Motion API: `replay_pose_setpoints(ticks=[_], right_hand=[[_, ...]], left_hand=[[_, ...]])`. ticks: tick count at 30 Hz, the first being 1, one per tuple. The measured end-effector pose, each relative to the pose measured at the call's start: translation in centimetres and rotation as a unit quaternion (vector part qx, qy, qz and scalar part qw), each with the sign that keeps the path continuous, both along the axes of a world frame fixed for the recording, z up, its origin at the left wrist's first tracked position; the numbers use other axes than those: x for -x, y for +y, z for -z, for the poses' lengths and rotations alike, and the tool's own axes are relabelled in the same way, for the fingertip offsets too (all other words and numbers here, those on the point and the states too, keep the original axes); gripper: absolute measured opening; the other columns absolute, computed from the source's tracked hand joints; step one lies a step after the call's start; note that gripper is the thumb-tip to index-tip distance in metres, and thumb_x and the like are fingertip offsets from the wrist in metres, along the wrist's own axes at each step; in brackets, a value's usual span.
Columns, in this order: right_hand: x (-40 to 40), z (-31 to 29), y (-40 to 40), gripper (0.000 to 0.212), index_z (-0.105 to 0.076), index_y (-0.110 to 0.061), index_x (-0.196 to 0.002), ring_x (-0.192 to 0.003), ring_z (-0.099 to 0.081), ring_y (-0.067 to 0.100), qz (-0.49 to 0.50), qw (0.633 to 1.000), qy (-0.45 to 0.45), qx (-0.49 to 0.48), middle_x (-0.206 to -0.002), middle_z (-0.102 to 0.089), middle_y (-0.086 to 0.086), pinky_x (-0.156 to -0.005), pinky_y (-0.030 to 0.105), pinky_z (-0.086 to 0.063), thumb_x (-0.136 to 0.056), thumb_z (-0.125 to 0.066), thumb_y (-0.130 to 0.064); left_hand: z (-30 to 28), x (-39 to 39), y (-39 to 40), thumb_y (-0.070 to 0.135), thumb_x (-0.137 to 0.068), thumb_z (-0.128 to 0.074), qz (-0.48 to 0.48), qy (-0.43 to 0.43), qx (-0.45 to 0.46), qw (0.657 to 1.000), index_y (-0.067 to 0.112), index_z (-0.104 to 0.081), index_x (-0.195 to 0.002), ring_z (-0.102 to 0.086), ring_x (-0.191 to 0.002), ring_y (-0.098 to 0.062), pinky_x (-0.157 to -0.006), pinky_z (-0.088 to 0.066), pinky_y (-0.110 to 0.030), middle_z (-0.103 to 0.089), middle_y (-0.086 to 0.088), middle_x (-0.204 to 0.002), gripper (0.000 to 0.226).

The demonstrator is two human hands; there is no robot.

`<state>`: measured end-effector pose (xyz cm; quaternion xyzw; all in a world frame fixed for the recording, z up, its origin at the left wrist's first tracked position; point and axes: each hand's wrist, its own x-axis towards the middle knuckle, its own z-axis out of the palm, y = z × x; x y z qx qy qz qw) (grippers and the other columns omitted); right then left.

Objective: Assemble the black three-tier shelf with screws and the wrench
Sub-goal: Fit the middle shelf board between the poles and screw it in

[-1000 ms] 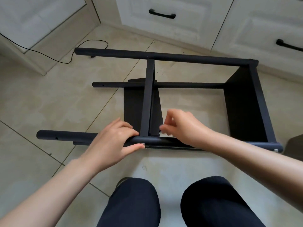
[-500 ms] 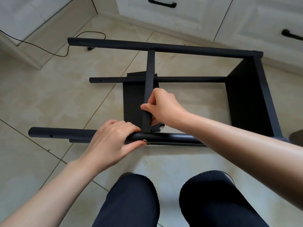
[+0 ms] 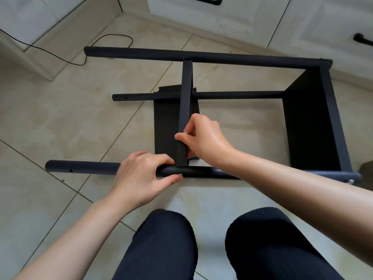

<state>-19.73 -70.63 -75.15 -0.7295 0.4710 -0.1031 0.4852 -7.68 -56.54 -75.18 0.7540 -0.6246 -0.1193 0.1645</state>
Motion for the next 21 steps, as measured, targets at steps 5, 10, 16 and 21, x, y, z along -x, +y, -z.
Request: replay_pose_setpoints(ticks=[5,10,16,21], right_hand=[[0.1,0.1,0.1,0.028,-0.047,-0.014,-0.079,-0.051,-0.068,0.021,0.002,1.000,-0.006,0.006,-0.080,-0.064,0.009,-0.061,0.043,-0.061,-0.091,-0.069,-0.026],[0.2,-0.1,-0.4,0.028,-0.048,-0.014,-0.077,-0.050,-0.068,0.018,0.003,1.000,-0.022,-0.013,-0.079,-0.066,0.010,-0.052,0.031,-0.059,-0.090,-0.071,-0.023],[1.0,-0.5,-1.6,0.025,-0.054,-0.008,-0.074,-0.062,-0.071,0.022,0.020,0.977,-0.089,-0.192,-0.071,-0.064,0.012,-0.062,0.033,-0.062,-0.085,-0.077,-0.013],[2.8,-0.5,-2.7,0.023,-0.055,-0.005,-0.075,-0.075,-0.074,0.023,-0.012,0.954,-0.126,-0.271,-0.085,-0.067,0.024,-0.067,0.028,-0.061,-0.082,-0.078,-0.007]], left_hand=[[0.3,-0.2,0.0,0.064,-0.074,-0.072,-0.045,0.038,-0.052,0.997,0.038,-0.070,-0.093,-0.060,-0.083,-0.014,-0.063,-0.033,-0.016,-0.066,0.017,-0.077,0.032],[-0.2,0.0,-0.2,0.061,-0.076,-0.067,-0.006,0.049,-0.054,0.997,0.048,-0.040,-0.126,-0.061,-0.082,-0.011,-0.064,-0.044,-0.030,-0.055,0.029,-0.108,0.059],[-0.2,-0.5,-0.7,0.069,-0.084,-0.049,0.068,-0.003,-0.078,0.995,0.054,-0.031,-0.145,-0.067,-0.093,-0.012,-0.061,-0.052,-0.034,-0.014,0.041,-0.154,0.066],[0.3,-0.8,-0.5,0.067,-0.086,-0.047,0.087,0.001,-0.023,0.996,0.044,-0.044,-0.147,-0.054,-0.125,-0.007,-0.070,-0.056,-0.033,-0.011,0.032,-0.162,0.065]])
